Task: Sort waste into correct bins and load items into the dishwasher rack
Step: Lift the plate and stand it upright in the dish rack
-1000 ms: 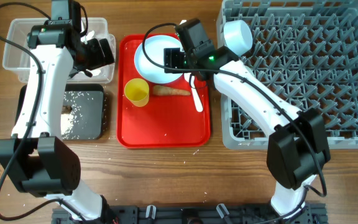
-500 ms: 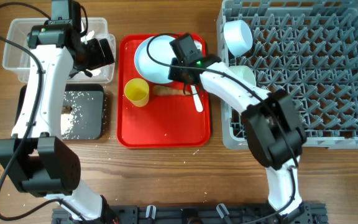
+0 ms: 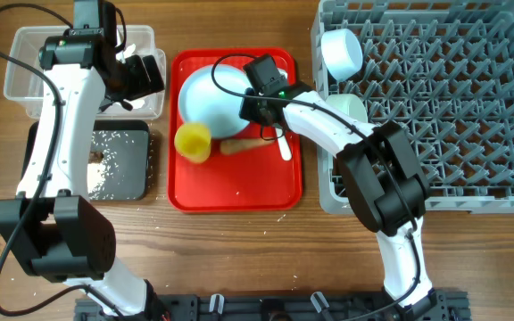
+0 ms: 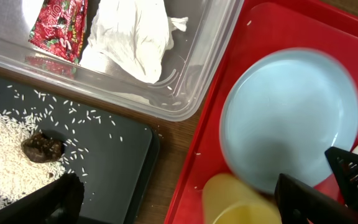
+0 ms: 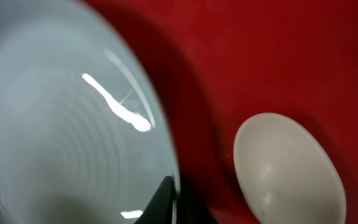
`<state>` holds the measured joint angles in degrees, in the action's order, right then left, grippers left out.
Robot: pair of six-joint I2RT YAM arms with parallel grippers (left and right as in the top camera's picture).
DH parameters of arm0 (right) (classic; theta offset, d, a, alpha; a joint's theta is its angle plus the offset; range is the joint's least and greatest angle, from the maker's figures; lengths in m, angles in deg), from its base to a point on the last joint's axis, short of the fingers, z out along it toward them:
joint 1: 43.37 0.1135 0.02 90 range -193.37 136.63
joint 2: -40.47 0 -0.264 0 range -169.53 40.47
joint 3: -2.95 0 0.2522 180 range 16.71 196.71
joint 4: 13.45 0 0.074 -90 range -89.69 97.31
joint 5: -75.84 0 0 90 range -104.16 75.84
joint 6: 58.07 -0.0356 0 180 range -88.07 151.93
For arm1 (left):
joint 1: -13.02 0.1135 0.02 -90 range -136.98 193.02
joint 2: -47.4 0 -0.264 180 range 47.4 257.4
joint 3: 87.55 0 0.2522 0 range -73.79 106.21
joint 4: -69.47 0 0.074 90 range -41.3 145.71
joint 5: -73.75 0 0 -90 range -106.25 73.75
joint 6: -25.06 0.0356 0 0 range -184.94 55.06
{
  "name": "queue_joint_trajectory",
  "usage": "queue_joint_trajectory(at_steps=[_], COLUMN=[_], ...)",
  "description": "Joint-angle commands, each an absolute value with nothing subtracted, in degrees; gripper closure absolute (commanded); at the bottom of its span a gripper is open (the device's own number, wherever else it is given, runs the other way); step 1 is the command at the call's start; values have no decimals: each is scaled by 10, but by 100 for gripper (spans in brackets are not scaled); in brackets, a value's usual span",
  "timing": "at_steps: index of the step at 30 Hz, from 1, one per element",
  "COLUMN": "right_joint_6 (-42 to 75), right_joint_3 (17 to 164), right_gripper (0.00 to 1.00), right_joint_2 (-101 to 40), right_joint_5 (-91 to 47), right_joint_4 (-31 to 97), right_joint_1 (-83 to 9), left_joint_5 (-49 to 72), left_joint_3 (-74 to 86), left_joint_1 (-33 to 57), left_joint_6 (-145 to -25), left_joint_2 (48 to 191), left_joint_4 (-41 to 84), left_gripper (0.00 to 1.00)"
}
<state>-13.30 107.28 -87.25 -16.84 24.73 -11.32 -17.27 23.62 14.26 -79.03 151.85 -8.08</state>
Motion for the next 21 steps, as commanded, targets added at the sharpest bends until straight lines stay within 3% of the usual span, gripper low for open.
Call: queue_joint_trajectory(at_steps=[1, 8, 15, 21], right_joint_6=[-130, -65, -22, 32], right_joint_3=[1070, 1115, 1125, 1125], right_gripper=[96, 96, 96, 95], right_joint_2=[-899, -876, -712, -551], right_joint_5=[-176, -177, -149, 86], right_joint_4=[248, 226, 237, 348], right_joint_1=[-114, -126, -191, -257], left_joint_5=[-174, -174, -174, -174], left_joint_3=[245, 245, 245, 245], left_joint_1=[144, 144, 144, 144], left_joint_6=[-789, -789, -789, -789], left_joint_2=[1506, 1506, 1506, 1506], left_joint_4=[-79, -79, -79, -80], left_gripper=[0, 0, 0, 0])
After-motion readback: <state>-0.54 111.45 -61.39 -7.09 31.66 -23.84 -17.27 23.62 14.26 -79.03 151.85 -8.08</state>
